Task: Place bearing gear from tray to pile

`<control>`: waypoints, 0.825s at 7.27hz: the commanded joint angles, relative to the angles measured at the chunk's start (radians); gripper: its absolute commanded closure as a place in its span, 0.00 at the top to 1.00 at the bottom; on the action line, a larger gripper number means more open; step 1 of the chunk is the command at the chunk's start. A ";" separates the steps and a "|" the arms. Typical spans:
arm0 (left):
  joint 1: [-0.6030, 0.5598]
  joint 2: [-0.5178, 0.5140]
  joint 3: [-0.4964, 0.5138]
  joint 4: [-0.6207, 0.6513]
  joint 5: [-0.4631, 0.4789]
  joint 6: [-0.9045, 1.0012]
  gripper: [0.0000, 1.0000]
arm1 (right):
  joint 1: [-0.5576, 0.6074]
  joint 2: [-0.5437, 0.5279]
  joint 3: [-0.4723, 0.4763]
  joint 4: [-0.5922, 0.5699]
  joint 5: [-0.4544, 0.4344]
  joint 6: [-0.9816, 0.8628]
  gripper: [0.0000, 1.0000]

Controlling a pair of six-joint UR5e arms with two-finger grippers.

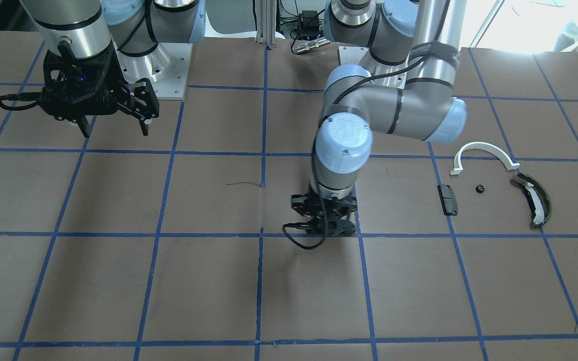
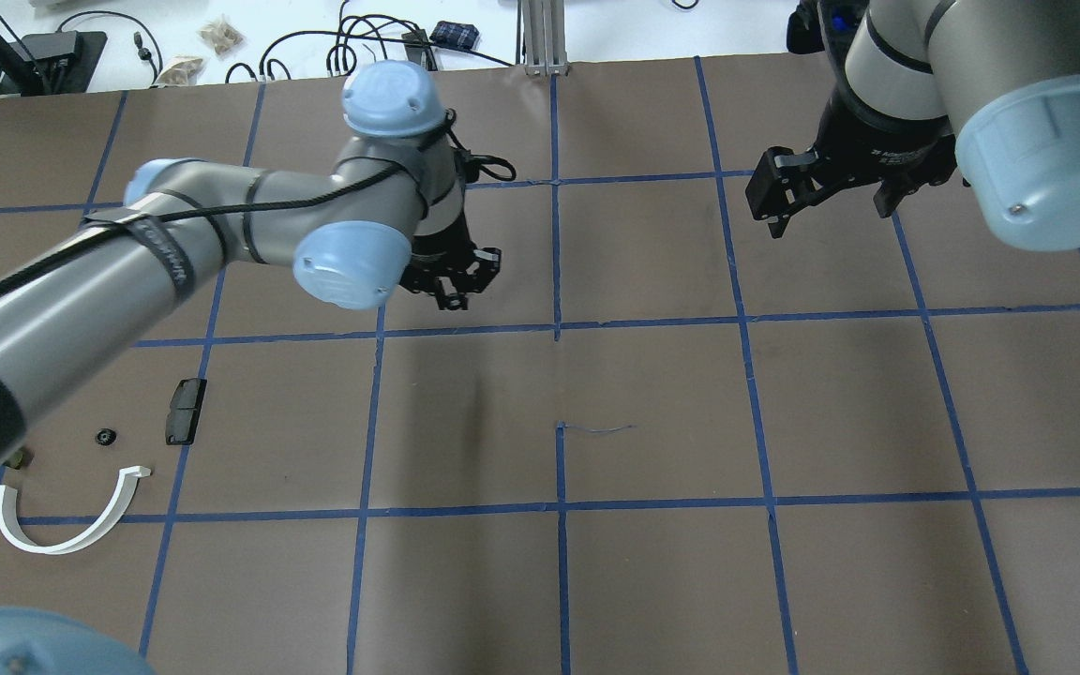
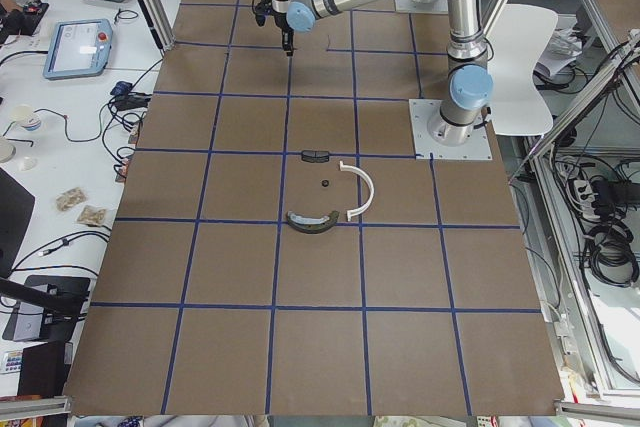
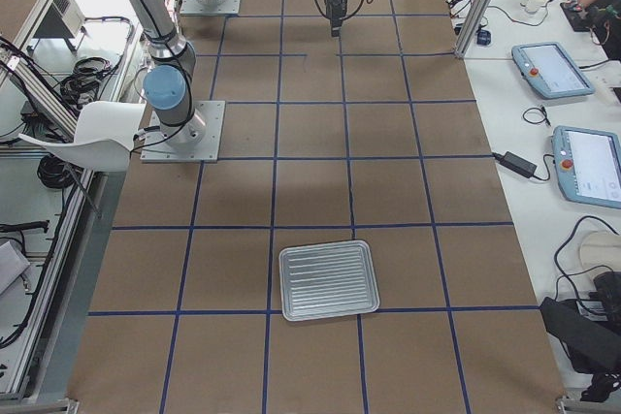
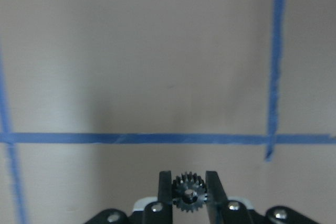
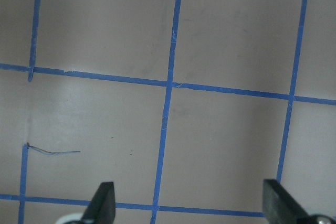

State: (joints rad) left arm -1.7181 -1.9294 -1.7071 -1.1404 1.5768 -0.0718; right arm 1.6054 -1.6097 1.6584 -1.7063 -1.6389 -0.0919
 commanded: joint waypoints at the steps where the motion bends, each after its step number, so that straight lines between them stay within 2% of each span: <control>1: 0.237 0.093 -0.076 -0.050 0.009 0.325 0.01 | -0.001 0.001 0.000 -0.003 0.002 0.000 1.00; 2: 0.320 0.127 -0.130 -0.035 0.014 0.364 0.01 | 0.001 -0.001 0.000 -0.003 0.002 0.001 1.00; 3: 0.433 0.157 -0.173 -0.036 0.014 0.482 0.01 | 0.004 -0.002 -0.009 -0.004 0.002 0.015 1.00; 4: 0.597 0.176 -0.212 -0.024 0.012 0.670 0.01 | 0.005 0.001 -0.015 -0.006 0.036 0.035 1.00; 5: 0.762 0.175 -0.242 -0.021 0.003 0.828 0.01 | 0.007 -0.004 -0.015 -0.003 0.107 0.107 1.00; 6: 0.872 0.161 -0.268 0.017 0.000 0.918 0.01 | 0.004 0.001 -0.017 -0.001 0.097 0.110 1.00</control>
State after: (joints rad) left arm -1.0160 -1.7619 -1.9371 -1.1551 1.5826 0.6913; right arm 1.6104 -1.6112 1.6438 -1.7094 -1.5638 -0.0132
